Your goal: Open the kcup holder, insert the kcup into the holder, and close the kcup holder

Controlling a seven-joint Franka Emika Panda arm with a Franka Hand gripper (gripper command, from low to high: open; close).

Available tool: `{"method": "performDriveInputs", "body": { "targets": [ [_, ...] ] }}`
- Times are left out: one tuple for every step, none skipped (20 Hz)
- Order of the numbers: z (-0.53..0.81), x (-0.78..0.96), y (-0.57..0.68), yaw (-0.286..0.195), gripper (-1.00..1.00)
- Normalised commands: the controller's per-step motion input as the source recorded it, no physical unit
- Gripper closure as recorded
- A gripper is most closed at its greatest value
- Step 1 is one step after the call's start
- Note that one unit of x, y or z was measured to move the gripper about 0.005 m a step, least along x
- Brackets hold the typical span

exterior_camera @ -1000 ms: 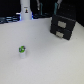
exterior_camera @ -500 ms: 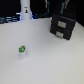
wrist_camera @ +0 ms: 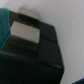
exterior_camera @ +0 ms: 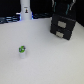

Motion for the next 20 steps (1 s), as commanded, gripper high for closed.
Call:
{"method": "performDriveInputs", "body": {
  "targets": [
    [-0.34,-0.18,0.53,-0.169,-1.00],
    [-0.35,-0.16,0.51,-0.168,-1.00],
    [-0.35,-0.14,0.49,-0.165,-1.00],
    [-0.35,-0.12,0.49,-0.163,-1.00],
    [-0.35,-0.12,0.48,-0.162,-1.00],
    [-0.35,-0.12,0.48,-0.160,-1.00],
    [-0.36,-0.12,0.47,-0.159,-1.00],
    [-0.36,-0.13,0.46,-0.157,-1.00],
    [-0.36,-0.13,0.45,-0.153,-1.00],
    [-0.38,-0.11,0.33,-0.116,-1.00],
    [-0.39,-0.11,0.33,-0.114,-1.00],
    [-0.38,-0.12,0.34,-0.101,-1.00],
    [-0.38,-0.14,0.31,-0.088,-1.00],
    [-0.39,-0.16,0.27,-0.068,-1.00],
    [-0.40,-0.18,0.26,-0.055,-1.00],
    [-0.41,-0.20,0.23,-0.049,-1.00],
    [-0.42,-0.23,0.19,-0.044,-1.00],
    [-0.42,-0.30,0.13,-0.027,-1.00],
    [-0.41,-0.31,0.09,-0.023,-1.00],
    [-0.39,-0.34,0.10,-0.033,-1.00]
  ]
}}
